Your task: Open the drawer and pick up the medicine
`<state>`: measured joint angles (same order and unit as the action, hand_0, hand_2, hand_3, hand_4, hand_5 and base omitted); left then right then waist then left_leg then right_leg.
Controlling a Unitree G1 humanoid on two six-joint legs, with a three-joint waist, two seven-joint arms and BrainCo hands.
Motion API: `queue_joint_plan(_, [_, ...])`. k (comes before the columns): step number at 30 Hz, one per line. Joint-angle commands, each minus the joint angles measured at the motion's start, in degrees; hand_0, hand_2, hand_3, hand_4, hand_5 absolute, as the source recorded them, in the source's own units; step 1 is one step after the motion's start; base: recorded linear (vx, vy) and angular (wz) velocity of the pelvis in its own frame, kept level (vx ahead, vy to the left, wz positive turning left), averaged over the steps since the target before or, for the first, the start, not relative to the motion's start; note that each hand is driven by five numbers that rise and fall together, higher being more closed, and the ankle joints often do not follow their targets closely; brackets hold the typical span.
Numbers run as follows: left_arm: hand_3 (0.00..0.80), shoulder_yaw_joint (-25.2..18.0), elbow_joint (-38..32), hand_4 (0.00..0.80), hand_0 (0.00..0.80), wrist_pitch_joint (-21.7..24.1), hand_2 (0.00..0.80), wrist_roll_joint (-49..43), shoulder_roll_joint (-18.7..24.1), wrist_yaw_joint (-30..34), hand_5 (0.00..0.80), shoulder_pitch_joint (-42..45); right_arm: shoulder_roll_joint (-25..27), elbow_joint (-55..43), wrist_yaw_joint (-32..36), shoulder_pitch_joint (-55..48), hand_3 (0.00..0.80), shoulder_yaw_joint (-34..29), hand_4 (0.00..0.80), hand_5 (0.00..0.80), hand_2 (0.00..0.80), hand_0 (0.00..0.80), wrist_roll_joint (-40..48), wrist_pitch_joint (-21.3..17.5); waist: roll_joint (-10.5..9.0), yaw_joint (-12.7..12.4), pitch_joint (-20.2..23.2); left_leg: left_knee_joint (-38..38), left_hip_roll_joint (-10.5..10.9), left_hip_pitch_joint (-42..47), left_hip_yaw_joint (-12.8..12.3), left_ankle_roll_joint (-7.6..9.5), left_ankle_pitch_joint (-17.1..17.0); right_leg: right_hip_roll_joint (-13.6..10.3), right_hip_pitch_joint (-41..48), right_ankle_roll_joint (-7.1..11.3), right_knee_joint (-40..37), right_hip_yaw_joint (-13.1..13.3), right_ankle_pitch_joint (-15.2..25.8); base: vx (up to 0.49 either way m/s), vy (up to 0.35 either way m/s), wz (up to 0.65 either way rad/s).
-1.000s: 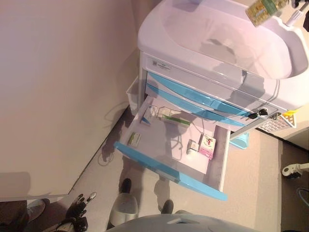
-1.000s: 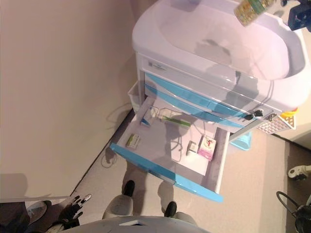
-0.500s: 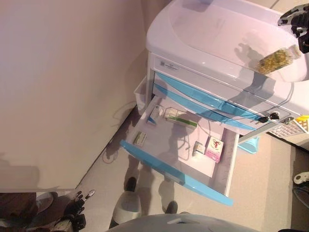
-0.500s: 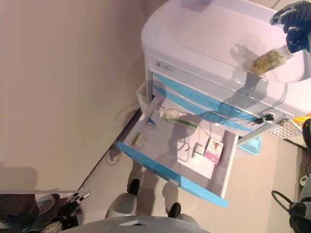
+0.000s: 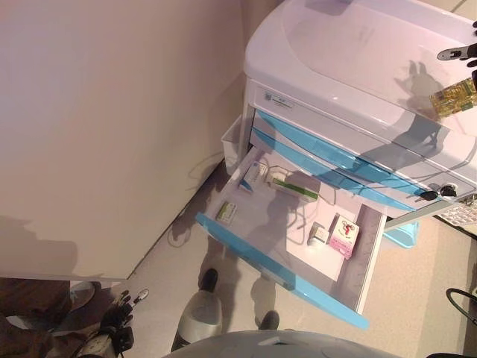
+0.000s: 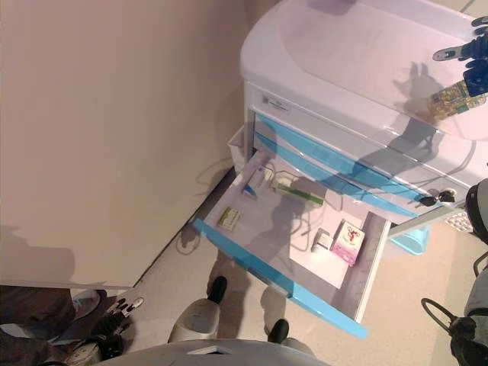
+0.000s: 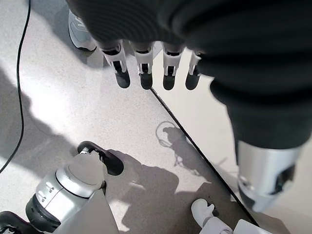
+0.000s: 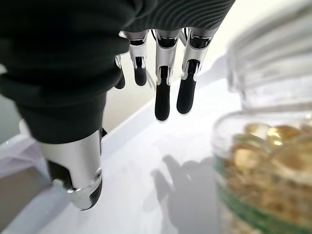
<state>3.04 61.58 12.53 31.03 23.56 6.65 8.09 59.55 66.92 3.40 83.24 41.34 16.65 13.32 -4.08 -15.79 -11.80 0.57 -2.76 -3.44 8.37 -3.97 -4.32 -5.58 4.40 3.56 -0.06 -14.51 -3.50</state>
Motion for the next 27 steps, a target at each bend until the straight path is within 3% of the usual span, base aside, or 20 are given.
queue_joint_plan(1, [0.000, 1.92, 0.51, 0.000, 0.000, 1.91, 0.000, -0.01, 3.79, 0.65, 0.000, 1.50, 3.27, -2.97, -3.71, 7.48, 0.000, 5.32, 0.000, 0.000, 0.000, 0.000, -0.92, -3.37, -1.43, -0.71, 1.44, 0.79, 0.66, -0.36, 1.62, -0.39, 5.10, -3.30, -3.38, 2.78, 3.24, 0.15, 1.34, 0.000, 0.000, 0.00])
queue_joint_plan(11, [0.000, 1.82, -0.04, 0.000, 0.000, 3.12, 0.000, -0.92, 3.10, 1.06, 0.000, 3.05, 6.14, -12.27, -4.92, 13.79, 0.000, 10.25, 0.000, 0.000, 0.000, 0.000, 2.31, -3.43, -2.79, 1.22, 3.52, 0.32, 0.15, 0.94, -0.50, -0.59, 5.35, -3.05, -2.84, 3.00, 2.51, 1.36, 1.77, 0.000, 0.005, -0.07])
queue_joint_plan(19, [0.000, 2.18, -1.48, 0.000, 0.000, 4.98, 0.000, -4.10, 3.05, 1.73, 0.000, 3.28, 9.37, -27.73, -6.26, 17.68, 0.000, 12.30, 0.000, 0.000, 0.000, 0.000, 8.35, -3.60, -2.95, 4.42, 5.50, -0.10, -0.13, 1.76, -3.19, -0.75, 5.60, -3.07, -3.37, 3.52, 2.15, 2.95, 2.34, -0.031, 0.015, -0.10])
queue_joint_plan(24, [0.000, 4.28, -3.66, 0.000, 0.000, 6.38, 0.000, -12.30, 2.38, -0.09, 0.000, 2.53, 11.94, -42.83, -4.28, 9.18, 0.000, 4.88, 0.000, 0.000, 0.000, 0.000, 11.96, -0.76, -2.34, 7.33, 6.72, -0.54, -0.48, 2.35, -5.52, -0.69, 5.59, -3.01, -3.99, 3.81, 2.06, 4.46, 2.60, -0.056, 0.018, -0.24])
queue_joint_plan(27, [0.000, 5.64, -5.61, 0.000, 0.000, 6.60, 0.000, -16.28, 1.89, -1.21, 0.000, 1.84, 13.10, -54.90, -4.02, -4.92, 0.000, -6.23, 0.000, 0.000, 0.000, 0.000, 14.85, -0.54, -1.59, 9.63, 7.27, -1.01, -0.86, 2.87, -7.00, -0.61, 5.49, -2.87, -4.30, 4.06, 1.90, 5.70, 2.71, -0.049, 0.013, -0.23])
